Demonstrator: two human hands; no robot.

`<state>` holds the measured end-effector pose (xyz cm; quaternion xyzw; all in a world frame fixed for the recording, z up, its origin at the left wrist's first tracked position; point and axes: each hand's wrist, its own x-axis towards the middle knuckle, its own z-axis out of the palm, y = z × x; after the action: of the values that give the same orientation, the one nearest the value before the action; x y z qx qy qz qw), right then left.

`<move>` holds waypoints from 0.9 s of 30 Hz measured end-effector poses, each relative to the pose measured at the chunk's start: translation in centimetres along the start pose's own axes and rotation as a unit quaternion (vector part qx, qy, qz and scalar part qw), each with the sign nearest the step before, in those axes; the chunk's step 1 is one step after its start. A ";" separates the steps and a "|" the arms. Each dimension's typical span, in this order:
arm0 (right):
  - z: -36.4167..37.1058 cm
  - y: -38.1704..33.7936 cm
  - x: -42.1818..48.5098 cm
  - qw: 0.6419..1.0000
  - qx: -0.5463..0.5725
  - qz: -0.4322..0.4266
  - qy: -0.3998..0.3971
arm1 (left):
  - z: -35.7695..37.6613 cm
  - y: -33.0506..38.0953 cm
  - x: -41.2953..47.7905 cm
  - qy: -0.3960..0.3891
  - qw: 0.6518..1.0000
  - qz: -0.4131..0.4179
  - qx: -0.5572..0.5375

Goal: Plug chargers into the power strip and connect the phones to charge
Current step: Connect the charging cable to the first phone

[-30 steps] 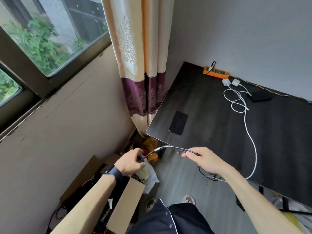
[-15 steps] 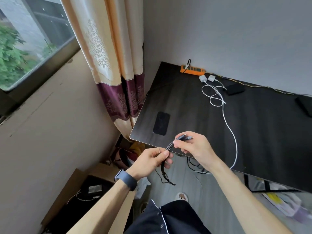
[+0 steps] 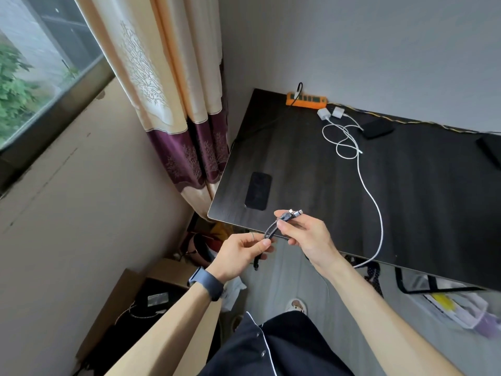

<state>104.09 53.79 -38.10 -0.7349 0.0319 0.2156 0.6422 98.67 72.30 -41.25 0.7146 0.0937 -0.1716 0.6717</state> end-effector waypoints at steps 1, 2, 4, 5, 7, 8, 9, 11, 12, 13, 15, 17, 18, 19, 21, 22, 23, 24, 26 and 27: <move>-0.1 0.2 0.2 1.000 0.004 0.004 -0.002 | 0.1 -0.2 0.1 0.005 1.000 -0.002 -0.001; -0.1 0.4 0.5 1.000 0.007 0.008 -0.001 | 0.2 -0.3 0.2 0.012 1.000 -0.008 -0.018; -0.4 1.1 1.0 1.000 -0.001 0.010 0.012 | 0.2 -0.6 0.4 0.040 0.998 -0.013 -0.045; -0.6 1.5 1.3 1.000 -0.011 0.012 0.027 | 0.2 -0.8 0.5 0.071 0.997 -0.007 -0.040; -1.3 2.9 2.0 0.996 -0.050 0.030 0.072 | 0.1 -1.0 0.8 0.135 0.989 -0.004 -0.052; -1.8 3.8 2.3 0.991 -0.082 0.049 0.097 | -0.1 -1.0 0.9 0.157 0.985 -0.007 -0.070; -2.3 4.8 2.5 0.983 -0.116 0.075 0.117 | -0.2 -1.0 0.9 0.168 0.982 -0.011 -0.083; -3.3 7.3 3.0 0.972 -0.139 0.137 0.129 | -0.4 -0.7 1.0 0.164 0.982 -0.016 -0.097; -3.6 8.5 3.0 0.969 -0.129 0.172 0.125 | -0.3 -0.5 1.0 0.154 0.983 -0.013 -0.098; -3.9 9.4 2.9 0.964 -0.122 0.206 0.117 | 0.0 -0.3 1.0 0.143 0.986 -0.005 -0.087; -3.9 10.6 2.7 0.950 -0.137 0.266 0.094 | 1.1 0.0 1.0 0.109 0.993 0.008 -0.050; -3.6 11.4 2.4 0.929 -0.241 0.281 0.025 | 2.5 0.2 1.0 0.079 0.997 0.010 -0.025; -3.3 11.5 2.2 0.921 -0.286 0.264 -0.001 | 2.9 0.1 1.0 0.071 0.997 0.010 -0.008; -2.9 11.1 2.0 0.925 -0.297 0.237 -0.008 | 3.2 0.0 1.0 0.067 0.998 0.008 0.017; -2.5 10.1 1.9 0.959 -0.207 0.192 0.011 | 3.5 -0.3 1.3 0.071 0.995 -0.016 0.069; -2.3 9.3 1.8 0.975 -0.136 0.177 0.016 | 3.5 -0.4 1.5 0.075 0.992 -0.031 0.093; -2.1 8.5 1.7 0.983 -0.081 0.163 0.010 | 3.5 -0.6 1.6 0.078 0.989 -0.045 0.119; -1.9 7.7 1.6 0.988 -0.053 0.146 -0.003 | 3.5 -0.8 1.8 0.079 0.985 -0.057 0.143; -1.8 6.3 1.6 0.993 -0.042 0.106 -0.007 | 4.0 -0.9 2.1 0.079 0.979 -0.080 0.168; -1.9 6.0 1.8 0.995 -0.050 0.091 0.004 | 4.3 -1.0 2.2 0.079 0.978 -0.089 0.173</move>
<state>104.30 51.34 -44.17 -0.7607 0.0910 0.2717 0.5824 99.81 67.86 -43.13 0.8203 0.1785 -0.1869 0.5103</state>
